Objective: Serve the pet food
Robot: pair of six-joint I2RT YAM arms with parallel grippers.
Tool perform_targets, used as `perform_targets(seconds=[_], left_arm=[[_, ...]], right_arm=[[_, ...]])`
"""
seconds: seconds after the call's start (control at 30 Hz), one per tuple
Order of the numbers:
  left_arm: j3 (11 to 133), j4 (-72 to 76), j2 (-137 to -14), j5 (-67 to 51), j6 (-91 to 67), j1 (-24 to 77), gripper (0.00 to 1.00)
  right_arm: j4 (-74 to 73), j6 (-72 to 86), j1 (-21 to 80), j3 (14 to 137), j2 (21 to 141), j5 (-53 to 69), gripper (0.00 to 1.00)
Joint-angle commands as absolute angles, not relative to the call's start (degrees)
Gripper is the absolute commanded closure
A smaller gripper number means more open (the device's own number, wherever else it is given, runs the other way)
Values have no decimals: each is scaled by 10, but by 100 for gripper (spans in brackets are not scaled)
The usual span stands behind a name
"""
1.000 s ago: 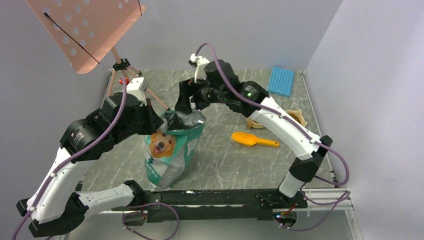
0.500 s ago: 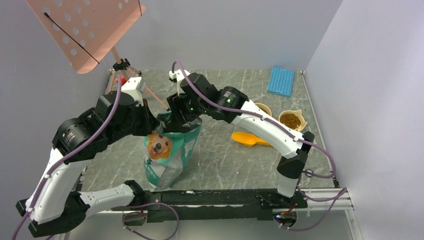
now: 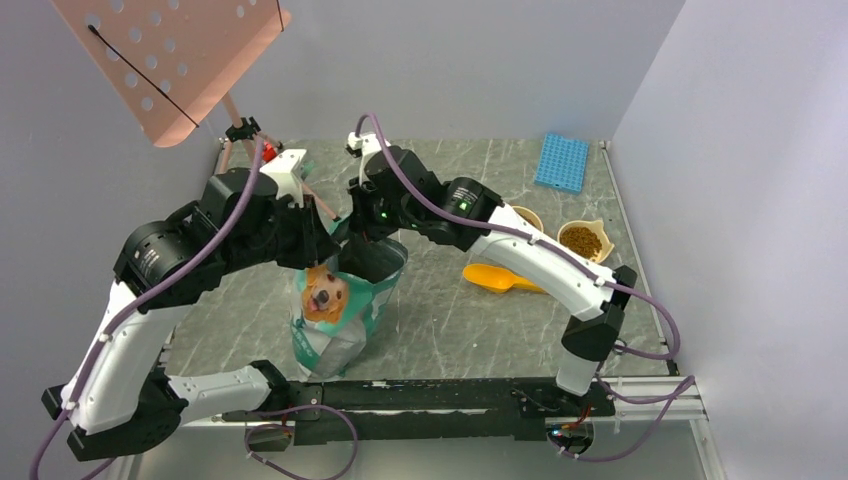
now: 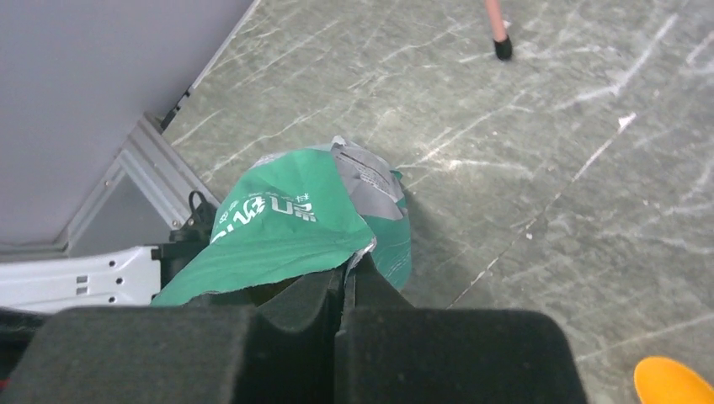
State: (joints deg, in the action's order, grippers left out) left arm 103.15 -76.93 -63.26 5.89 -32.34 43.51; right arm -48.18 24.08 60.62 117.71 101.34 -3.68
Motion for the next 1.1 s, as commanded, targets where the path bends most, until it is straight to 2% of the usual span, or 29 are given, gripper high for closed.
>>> perform_targets(seconds=[0.0,0.13,0.23,0.37,0.5,0.53,0.63,0.67,0.9,1.07], left_arm=[[1033,-686,-608,-21,-333,438,64],[1046,-671,-614,-61,-354,438,32],[1042,-658,-610,-83,-355,438,9],[1037,-663,-611,-98,-345,438,1],[1058,-690,-632,-98,-312,439,3],[1062,-699,-637,-87,-303,439,8],[1070,-717,-654,-85,-287,440,37],[1069,-716,-656,-89,-284,444,42],[1075,-780,-671,39,-238,459,39],[1024,-702,-638,48,-136,458,46]], right_arm=[[-427,317,606,1158,933,-153,100],[-404,361,606,1145,887,-231,100],[-444,374,606,1180,887,-323,100],[-483,393,604,1233,907,-412,100],[-481,395,604,1257,924,-425,100],[-481,396,604,1260,930,-428,100],[-480,386,603,1270,945,-426,100],[-481,385,602,1276,950,-422,100],[-433,356,597,1250,950,-376,100],[-390,345,585,1209,927,-342,100]])
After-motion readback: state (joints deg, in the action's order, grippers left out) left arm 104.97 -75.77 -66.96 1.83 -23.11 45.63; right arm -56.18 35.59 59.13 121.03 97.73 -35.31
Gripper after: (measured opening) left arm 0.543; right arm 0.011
